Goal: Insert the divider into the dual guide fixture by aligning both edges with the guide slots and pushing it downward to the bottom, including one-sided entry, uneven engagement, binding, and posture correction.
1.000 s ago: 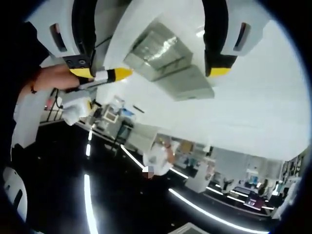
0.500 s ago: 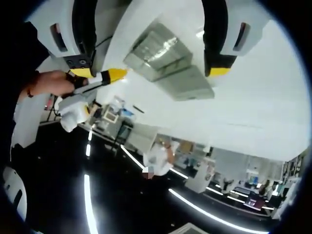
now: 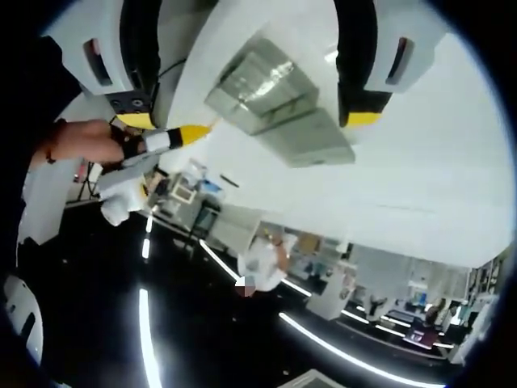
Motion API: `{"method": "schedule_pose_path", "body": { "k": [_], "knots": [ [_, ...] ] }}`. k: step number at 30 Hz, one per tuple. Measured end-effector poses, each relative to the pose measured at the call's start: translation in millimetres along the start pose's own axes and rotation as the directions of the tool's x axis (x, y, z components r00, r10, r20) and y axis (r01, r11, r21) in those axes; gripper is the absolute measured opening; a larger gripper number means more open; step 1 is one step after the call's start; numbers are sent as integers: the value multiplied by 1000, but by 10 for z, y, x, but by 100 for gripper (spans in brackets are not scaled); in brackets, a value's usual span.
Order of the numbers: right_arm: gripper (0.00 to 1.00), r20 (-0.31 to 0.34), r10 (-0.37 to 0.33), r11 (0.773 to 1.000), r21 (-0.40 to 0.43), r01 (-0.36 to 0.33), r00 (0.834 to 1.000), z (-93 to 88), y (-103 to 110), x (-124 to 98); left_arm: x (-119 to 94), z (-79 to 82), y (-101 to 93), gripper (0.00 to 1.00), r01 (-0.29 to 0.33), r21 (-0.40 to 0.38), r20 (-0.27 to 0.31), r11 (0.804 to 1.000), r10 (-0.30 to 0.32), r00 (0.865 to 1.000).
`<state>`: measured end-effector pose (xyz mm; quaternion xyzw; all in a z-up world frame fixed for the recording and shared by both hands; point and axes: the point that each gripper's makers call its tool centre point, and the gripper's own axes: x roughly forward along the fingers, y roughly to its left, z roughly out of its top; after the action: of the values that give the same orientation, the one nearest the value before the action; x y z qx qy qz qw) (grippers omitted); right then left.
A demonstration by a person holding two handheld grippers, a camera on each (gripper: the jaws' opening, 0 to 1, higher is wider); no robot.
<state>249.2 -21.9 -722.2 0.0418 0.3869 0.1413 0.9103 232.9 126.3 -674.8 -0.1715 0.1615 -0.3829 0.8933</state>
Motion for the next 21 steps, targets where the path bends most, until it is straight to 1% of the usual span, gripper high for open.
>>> {"method": "schedule_pose_path", "body": {
  "k": [5, 8, 12, 15, 16, 20, 21],
  "knots": [
    [0, 51, 11, 998, 64, -14, 999, 77, 10, 81, -11, 3, 25, 89, -5, -2, 2, 1000, 5, 1000],
    [0, 54, 13, 996, 82, -17, 998, 73, 20, 132, -16, 3, 39, 89, -9, -2, 2, 1000, 9, 1000],
    [0, 50, 19, 996, 83, -24, 999, 43, 50, 190, -19, -7, 47, 89, -11, -6, 0, 1000, 11, 1000],
    [0, 35, 20, 997, 76, -23, 999, -7, 52, 235, -21, -24, 62, 89, -14, -7, -5, 1000, 14, 1000],
    [0, 24, 31, 996, 84, -33, 999, -27, 64, 248, -21, -25, 67, 89, -14, -8, -6, 1000, 14, 1000],
    [0, 15, 23, 996, 82, -24, 1000, -74, 45, 278, -22, -26, 105, 89, -18, -13, -3, 1000, 18, 1000],
    [0, 3, 16, 997, 74, -17, 1000, -100, 33, 289, -21, -30, 116, 89, -19, -13, -5, 1000, 19, 1000]
  ]
}}
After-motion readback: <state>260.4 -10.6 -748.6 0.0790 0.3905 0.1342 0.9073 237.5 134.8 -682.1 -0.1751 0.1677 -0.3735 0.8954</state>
